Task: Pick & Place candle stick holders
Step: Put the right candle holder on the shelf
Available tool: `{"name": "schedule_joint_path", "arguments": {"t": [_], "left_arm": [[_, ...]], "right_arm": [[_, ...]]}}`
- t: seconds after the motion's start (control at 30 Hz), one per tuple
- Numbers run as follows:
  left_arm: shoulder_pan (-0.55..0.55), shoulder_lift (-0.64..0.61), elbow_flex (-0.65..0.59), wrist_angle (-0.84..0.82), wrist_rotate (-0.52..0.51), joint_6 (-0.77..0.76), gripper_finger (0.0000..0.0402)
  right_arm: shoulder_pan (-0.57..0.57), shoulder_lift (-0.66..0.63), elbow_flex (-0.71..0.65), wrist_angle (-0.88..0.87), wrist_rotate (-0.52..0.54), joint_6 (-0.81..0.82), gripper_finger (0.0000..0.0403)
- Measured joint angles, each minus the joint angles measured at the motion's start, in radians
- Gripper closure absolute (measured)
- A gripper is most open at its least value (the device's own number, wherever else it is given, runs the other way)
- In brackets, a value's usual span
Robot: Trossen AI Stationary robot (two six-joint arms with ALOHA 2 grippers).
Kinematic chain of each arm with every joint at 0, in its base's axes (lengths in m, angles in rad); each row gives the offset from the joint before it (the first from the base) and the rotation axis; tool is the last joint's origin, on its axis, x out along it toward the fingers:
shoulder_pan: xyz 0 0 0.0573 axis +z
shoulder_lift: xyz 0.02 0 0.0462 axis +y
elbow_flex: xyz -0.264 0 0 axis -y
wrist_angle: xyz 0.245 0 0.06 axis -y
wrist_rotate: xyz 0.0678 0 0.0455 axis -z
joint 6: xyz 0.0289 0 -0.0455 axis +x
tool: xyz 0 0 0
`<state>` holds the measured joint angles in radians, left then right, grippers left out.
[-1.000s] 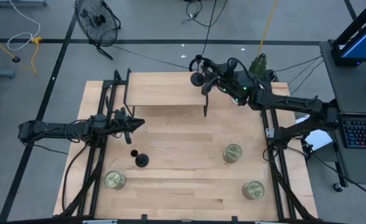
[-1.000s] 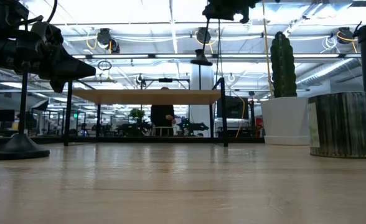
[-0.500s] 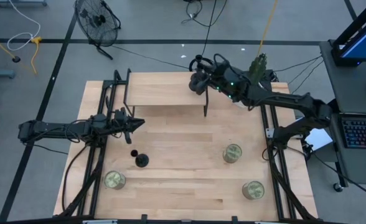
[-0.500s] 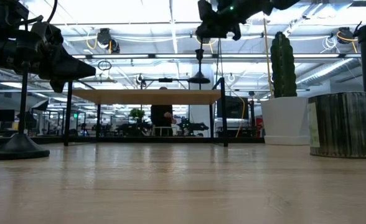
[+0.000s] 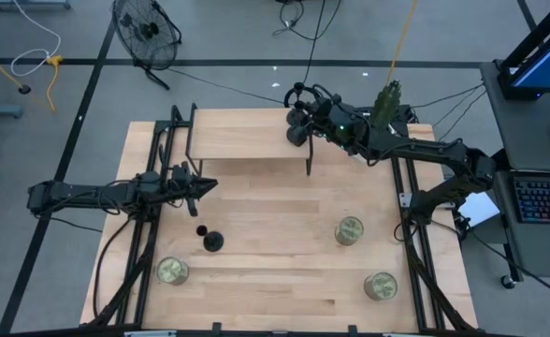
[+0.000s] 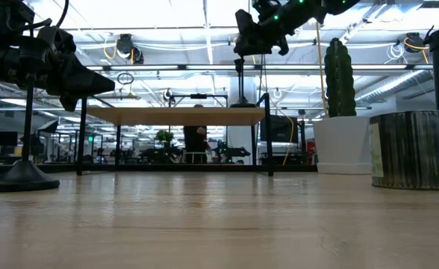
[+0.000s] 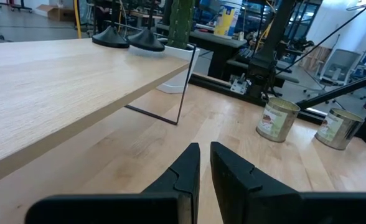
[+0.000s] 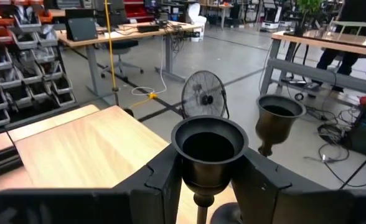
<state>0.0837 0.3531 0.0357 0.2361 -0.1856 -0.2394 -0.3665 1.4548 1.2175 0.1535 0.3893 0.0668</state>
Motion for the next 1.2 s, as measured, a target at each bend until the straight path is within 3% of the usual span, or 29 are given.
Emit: {"name": "schedule_joint_path", "arguments": {"t": [0.33, 1.2], "left_arm": [[0.000, 0.000, 0.000, 0.000, 0.000, 0.001, 0.0360], [0.000, 0.000, 0.000, 0.000, 0.000, 0.000, 0.0360]], "right_arm": [[-0.034, 0.001, 0.000, -0.012, -0.053, 0.031, 0.0286], [-0.039, 0.007, 0.000, -0.032, -0.052, 0.079, 0.0286]]}}
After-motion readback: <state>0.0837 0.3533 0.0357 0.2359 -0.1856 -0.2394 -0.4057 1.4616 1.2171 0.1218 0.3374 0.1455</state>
